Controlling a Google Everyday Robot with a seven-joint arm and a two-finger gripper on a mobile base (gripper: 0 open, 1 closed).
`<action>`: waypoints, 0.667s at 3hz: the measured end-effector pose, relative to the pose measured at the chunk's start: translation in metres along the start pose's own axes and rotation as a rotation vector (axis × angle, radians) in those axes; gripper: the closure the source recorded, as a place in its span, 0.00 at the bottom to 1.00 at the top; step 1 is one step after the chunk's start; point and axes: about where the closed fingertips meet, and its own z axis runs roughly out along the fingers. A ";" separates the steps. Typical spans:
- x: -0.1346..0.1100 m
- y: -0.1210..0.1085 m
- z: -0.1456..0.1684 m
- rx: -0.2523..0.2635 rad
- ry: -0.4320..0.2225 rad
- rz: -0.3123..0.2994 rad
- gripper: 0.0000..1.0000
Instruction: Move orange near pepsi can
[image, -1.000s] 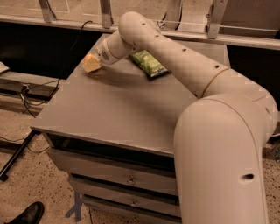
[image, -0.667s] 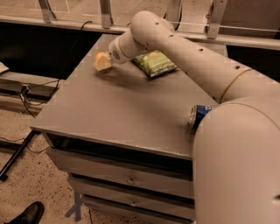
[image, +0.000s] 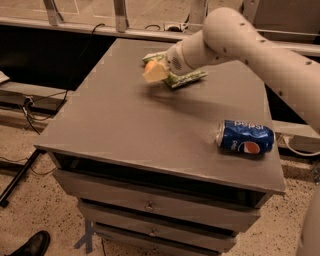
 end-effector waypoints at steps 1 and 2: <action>0.033 -0.012 -0.054 0.020 0.029 0.044 1.00; 0.062 -0.017 -0.097 0.039 0.074 0.082 1.00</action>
Offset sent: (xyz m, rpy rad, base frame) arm -0.0930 -0.1630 0.0124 -0.0626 0.1281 -0.1392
